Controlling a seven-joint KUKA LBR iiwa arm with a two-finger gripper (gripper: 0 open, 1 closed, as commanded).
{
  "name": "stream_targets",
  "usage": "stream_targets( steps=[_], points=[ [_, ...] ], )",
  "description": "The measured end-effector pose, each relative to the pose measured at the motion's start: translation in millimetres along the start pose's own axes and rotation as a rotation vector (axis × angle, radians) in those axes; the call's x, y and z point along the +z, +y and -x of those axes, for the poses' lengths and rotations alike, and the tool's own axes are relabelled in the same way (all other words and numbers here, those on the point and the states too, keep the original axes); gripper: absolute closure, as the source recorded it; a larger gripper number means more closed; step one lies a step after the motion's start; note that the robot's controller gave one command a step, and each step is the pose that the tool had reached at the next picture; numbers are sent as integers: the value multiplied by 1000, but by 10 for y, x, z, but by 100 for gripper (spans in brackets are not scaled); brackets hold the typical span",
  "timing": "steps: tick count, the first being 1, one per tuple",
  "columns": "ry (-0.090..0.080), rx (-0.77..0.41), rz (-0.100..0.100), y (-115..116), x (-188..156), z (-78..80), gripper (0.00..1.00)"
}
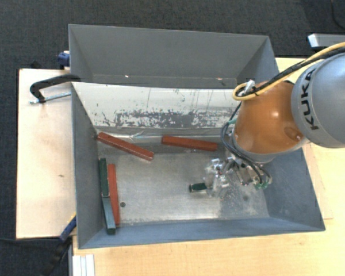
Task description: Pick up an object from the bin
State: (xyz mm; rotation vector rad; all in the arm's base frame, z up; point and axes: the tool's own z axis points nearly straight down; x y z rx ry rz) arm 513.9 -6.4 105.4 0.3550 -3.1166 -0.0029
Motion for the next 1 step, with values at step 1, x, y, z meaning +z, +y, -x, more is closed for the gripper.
stream_targets(
  steps=[1],
  points=[
    [-7,1,-2,84,-631,145,100]
  ],
)
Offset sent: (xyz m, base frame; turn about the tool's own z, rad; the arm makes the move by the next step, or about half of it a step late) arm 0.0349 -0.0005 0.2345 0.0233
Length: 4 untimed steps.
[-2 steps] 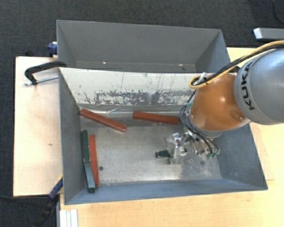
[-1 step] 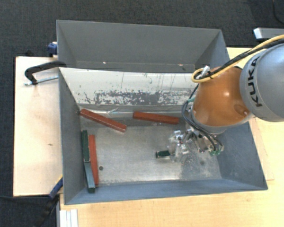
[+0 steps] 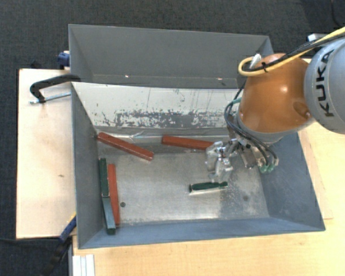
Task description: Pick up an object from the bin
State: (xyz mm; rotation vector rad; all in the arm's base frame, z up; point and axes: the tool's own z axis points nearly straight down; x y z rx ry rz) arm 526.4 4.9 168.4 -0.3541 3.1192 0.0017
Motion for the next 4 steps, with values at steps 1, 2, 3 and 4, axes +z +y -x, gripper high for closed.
stream_targets(
  steps=[1,2,3,4],
  points=[
    [-1,6,0,-33,-525,65,100],
    [-3,-48,-1,54,395,-107,0],
    [1,-75,1,107,978,-210,100],
    [1,-75,1,107,978,-210,100]
  ],
)
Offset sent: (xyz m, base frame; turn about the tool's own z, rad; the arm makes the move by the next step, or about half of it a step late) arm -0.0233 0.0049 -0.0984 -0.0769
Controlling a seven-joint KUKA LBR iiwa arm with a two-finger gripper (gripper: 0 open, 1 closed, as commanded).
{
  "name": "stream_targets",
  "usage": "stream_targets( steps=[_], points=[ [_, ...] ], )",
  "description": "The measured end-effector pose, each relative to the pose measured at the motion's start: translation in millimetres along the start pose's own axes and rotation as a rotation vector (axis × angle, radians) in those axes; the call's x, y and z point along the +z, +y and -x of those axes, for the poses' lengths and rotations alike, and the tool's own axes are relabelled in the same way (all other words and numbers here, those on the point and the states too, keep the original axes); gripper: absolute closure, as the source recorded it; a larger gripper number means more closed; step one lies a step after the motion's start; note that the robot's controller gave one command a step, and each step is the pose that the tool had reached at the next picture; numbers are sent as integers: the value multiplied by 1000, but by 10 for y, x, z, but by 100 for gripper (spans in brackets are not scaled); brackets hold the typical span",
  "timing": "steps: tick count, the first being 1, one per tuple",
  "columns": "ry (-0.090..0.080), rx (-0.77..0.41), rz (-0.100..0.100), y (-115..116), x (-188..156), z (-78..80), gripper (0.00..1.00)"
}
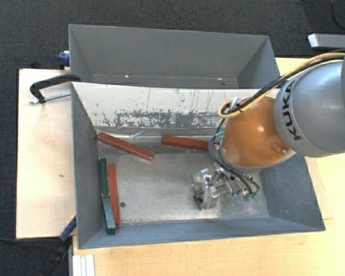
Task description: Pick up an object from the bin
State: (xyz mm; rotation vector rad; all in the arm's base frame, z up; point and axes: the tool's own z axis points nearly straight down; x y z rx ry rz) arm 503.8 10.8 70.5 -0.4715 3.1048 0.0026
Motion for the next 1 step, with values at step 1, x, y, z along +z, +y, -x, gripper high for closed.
stream_targets(
  steps=[1],
  points=[
    [-7,-30,-3,84,-1683,-91,100]
  ],
)
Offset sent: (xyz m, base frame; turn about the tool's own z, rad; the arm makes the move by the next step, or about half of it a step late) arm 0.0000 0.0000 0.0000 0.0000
